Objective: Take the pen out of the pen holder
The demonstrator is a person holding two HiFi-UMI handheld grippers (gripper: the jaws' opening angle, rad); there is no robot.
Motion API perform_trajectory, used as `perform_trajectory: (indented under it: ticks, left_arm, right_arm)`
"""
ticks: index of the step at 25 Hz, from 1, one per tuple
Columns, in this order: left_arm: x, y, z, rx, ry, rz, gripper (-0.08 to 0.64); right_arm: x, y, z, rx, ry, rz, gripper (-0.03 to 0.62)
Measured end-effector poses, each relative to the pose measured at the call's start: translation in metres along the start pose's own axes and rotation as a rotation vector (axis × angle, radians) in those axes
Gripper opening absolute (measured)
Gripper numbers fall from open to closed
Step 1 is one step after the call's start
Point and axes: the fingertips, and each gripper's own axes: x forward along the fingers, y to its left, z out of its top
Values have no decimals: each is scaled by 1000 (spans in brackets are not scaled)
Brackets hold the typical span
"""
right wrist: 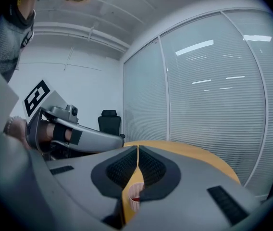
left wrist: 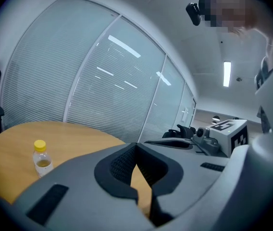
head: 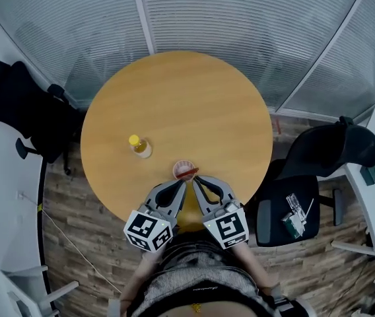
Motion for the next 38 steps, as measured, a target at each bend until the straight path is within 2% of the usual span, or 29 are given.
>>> perform_trajectory:
  ticks: [11,18,31,38]
  left_arm:
    - [8,19,-9,-2,49,-43,5]
    - [2,33,-10,-21,63,-43,5]
    - [-4,58,-12,-34,102,-60,5]
    - [-7,65,-12,-39,111,-72,5]
  right_arm:
    - [19,-8,-17,51,54,-70,23]
    - [35,-17,-48,55,129,-100,23]
    - [57,-26,-117,128,276,-151,23]
    - [64,-35,-135,186,287,-185,25]
